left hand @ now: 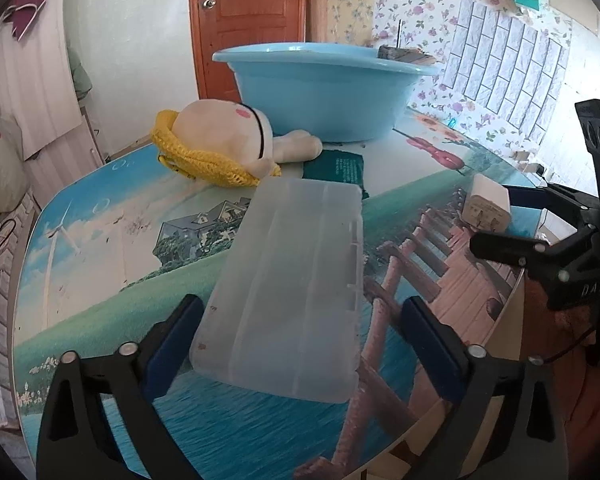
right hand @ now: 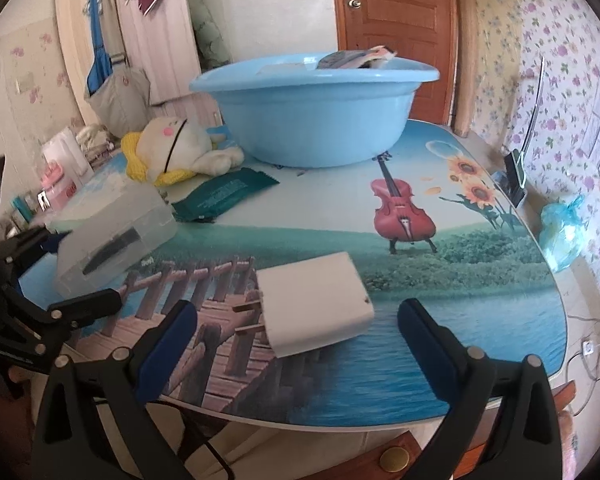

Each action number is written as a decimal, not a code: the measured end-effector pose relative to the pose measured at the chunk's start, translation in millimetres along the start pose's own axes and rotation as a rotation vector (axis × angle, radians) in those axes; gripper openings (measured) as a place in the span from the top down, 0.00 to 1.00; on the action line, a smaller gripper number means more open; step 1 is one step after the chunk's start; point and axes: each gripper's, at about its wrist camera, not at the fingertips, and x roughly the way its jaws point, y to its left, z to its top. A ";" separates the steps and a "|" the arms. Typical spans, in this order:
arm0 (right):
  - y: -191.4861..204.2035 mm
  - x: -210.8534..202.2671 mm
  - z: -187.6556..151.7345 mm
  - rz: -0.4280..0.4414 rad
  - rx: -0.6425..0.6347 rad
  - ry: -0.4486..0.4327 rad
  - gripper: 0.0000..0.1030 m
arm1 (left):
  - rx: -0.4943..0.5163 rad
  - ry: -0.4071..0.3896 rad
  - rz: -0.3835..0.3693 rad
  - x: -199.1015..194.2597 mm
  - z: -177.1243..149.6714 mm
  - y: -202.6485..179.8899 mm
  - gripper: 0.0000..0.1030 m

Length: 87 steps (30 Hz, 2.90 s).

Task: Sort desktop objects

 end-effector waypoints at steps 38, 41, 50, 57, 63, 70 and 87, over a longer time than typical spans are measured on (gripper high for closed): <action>21.3 -44.6 26.9 0.057 -0.075 -0.164 0.39 | -0.019 -0.181 0.057 -68.5 32.8 0.7 0.40; 22.0 -51.5 36.3 0.059 -0.073 -0.199 0.39 | -0.017 -0.209 0.066 -76.4 43.3 0.2 0.40; 2.6 -52.0 70.1 0.040 -0.014 -0.240 0.39 | -0.013 -0.223 0.092 -69.8 77.2 3.5 0.40; -15.6 -41.6 92.6 0.045 0.018 -0.268 0.39 | 0.002 -0.227 0.074 -53.8 107.0 -2.5 0.40; -25.0 -27.2 109.2 0.047 0.010 -0.272 0.39 | 0.026 -0.221 0.074 -29.4 134.8 -11.2 0.40; -37.3 -0.2 121.9 0.063 0.024 -0.253 0.39 | 0.039 -0.199 0.061 6.7 165.6 -17.7 0.40; -48.0 26.8 139.3 0.033 0.022 -0.260 0.38 | 0.050 -0.187 0.102 45.0 188.3 -22.4 0.17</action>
